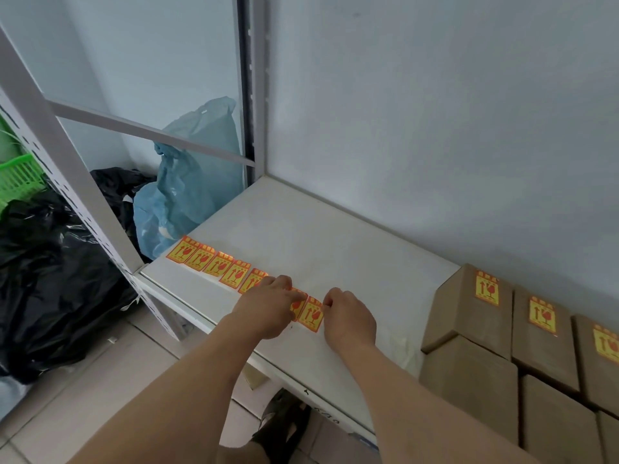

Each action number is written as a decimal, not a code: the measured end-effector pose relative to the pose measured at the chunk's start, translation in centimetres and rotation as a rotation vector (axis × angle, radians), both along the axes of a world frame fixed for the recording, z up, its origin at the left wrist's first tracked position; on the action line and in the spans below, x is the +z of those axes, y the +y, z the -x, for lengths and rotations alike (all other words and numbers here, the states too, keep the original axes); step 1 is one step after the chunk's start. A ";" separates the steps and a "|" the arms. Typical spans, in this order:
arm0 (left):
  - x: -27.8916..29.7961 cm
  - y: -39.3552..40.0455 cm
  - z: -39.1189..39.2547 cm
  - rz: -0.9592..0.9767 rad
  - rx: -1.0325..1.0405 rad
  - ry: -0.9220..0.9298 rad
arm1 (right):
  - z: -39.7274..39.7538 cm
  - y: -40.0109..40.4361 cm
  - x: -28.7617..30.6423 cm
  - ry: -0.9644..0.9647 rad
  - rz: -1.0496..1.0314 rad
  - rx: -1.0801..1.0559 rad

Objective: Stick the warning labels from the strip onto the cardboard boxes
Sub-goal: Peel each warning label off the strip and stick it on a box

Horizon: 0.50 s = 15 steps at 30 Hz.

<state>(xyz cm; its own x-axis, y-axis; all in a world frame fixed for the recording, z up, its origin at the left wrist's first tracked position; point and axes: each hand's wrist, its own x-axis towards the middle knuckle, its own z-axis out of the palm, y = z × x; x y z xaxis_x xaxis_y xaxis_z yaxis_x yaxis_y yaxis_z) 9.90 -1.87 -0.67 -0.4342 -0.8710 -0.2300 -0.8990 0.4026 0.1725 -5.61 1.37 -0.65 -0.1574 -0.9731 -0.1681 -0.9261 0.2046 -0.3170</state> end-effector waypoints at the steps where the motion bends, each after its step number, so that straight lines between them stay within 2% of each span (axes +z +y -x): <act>1: 0.1 0.0 0.0 -0.007 0.002 0.002 | 0.0 0.1 0.0 0.002 0.008 0.009; 7: 0.4 0.0 0.1 -0.037 0.017 0.012 | 0.3 0.4 0.4 -0.044 0.022 0.024; 13: 0.6 -0.2 0.0 -0.089 0.020 0.021 | 2.0 1.0 1.3 -0.263 -0.031 -0.105; 15: 1.0 -0.1 0.3 -0.087 0.009 -0.013 | 2.7 1.3 1.9 -0.275 -0.034 -0.089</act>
<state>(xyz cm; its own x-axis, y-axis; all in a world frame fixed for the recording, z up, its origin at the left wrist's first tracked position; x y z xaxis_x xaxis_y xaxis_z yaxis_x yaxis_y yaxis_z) 9.63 -1.97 0.34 -0.4229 -0.8514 -0.3102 -0.9049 0.3784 0.1950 -8.32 2.68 1.27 -0.1859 -0.9507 -0.2483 -0.7842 0.2958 -0.5454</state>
